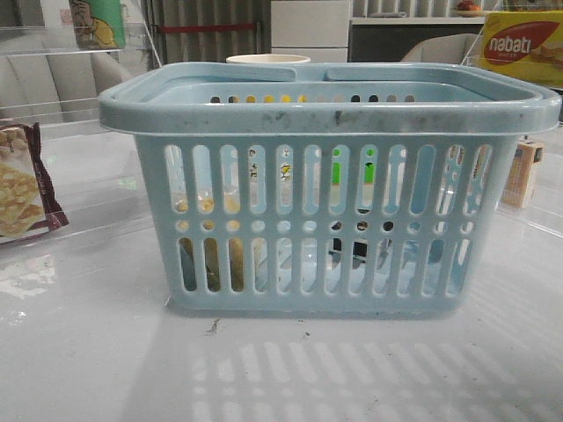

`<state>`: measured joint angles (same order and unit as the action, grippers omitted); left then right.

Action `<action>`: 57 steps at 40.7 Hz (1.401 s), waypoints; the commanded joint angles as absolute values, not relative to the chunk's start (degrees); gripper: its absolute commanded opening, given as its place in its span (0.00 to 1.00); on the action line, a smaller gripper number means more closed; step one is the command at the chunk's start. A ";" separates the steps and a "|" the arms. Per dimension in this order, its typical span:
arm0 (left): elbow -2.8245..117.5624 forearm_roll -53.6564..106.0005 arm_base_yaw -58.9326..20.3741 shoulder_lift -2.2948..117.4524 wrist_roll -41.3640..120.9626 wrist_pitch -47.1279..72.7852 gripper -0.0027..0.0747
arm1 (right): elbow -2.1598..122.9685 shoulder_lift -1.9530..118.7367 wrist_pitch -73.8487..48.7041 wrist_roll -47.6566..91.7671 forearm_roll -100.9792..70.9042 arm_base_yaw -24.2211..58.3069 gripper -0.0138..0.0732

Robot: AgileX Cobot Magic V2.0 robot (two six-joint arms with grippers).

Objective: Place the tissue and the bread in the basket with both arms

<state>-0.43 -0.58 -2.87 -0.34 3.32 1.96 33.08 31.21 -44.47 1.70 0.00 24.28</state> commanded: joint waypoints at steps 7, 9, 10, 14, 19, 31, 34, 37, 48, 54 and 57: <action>-0.42 0.00 -0.07 -1.45 2.83 -5.00 0.15 | 34.70 31.40 -40.86 2.07 0.58 24.25 0.24; -0.42 0.00 -0.07 -1.45 2.83 -5.00 0.15 | 34.70 31.40 -40.86 2.07 0.58 24.25 0.24; -0.42 0.00 -0.07 -1.45 2.83 -5.00 0.15 | 34.70 31.40 -40.86 2.07 0.58 24.25 0.24; -0.42 0.00 -0.07 -1.45 2.83 -5.00 0.15 | 34.70 31.40 -40.86 2.07 0.58 24.25 0.24; -0.42 0.00 -0.07 -1.45 2.83 -5.00 0.15 | 34.70 31.40 -40.86 2.07 0.58 24.25 0.24; -0.42 0.00 -0.07 -1.45 2.83 -5.00 0.15 | 34.70 31.40 -40.86 2.07 0.58 24.25 0.24; -0.42 0.00 -0.07 -1.45 2.83 -5.00 0.15 | 34.70 31.40 -40.86 2.07 0.58 24.25 0.24; -0.42 0.00 -0.07 -1.45 2.83 -5.00 0.15 | 34.70 31.40 -40.86 2.07 0.58 24.25 0.24; -0.42 0.00 -0.07 -1.45 2.83 -5.00 0.15 | 34.70 31.40 -40.86 2.07 0.58 24.25 0.24; -0.42 0.00 -0.07 -1.45 2.83 -5.00 0.15 | 34.37 31.05 -40.45 2.07 0.58 24.25 0.24; -0.42 0.00 -0.07 -1.45 2.83 -5.00 0.15 | 33.31 29.25 -40.11 2.07 0.86 24.15 0.24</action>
<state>-0.43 -0.45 -0.07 -0.34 3.22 0.00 32.64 30.63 -44.39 1.70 0.00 24.39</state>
